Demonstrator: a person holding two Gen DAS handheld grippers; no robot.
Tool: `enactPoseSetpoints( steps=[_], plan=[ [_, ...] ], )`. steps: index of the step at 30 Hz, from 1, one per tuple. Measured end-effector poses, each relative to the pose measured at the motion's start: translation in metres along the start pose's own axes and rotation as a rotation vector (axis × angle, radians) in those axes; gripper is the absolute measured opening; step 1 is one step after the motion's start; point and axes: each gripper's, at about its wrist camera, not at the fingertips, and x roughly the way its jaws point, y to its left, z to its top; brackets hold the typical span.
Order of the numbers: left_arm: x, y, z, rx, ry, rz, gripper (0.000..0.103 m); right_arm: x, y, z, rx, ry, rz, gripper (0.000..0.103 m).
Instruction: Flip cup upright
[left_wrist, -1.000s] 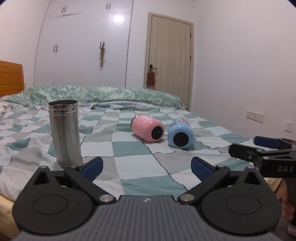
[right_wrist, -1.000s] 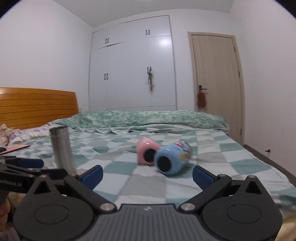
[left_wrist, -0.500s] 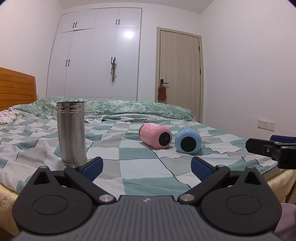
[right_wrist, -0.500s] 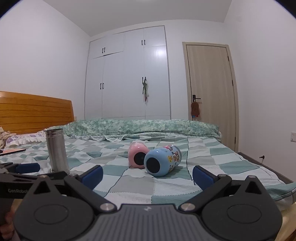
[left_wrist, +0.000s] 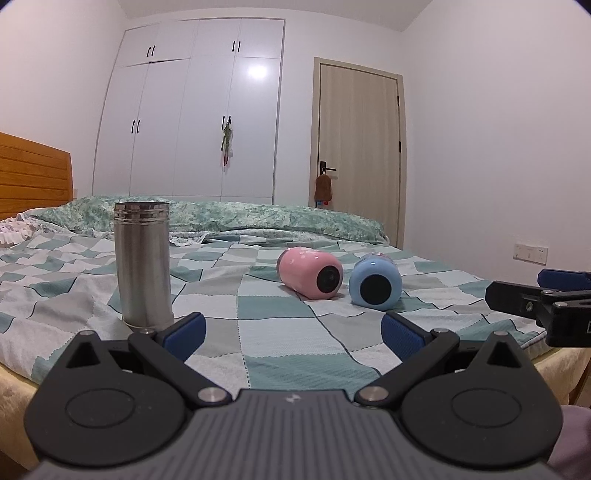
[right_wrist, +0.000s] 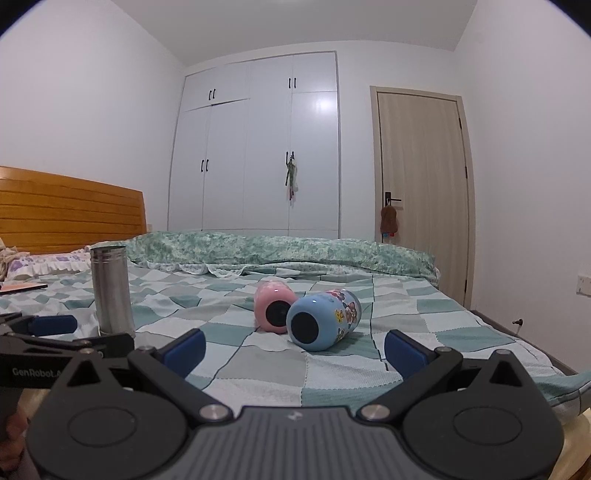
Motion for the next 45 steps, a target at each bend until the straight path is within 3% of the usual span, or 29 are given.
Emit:
enactPoseSetpoints(
  steps=[45],
  plan=[
    [-0.0022, -0.0007, 0.0003, 0.003, -0.013, -0.001, 0.103, -0.0008, 0.0031, -0.0009, -0.017, -0.003, -0.006, 0.103]
  ],
)
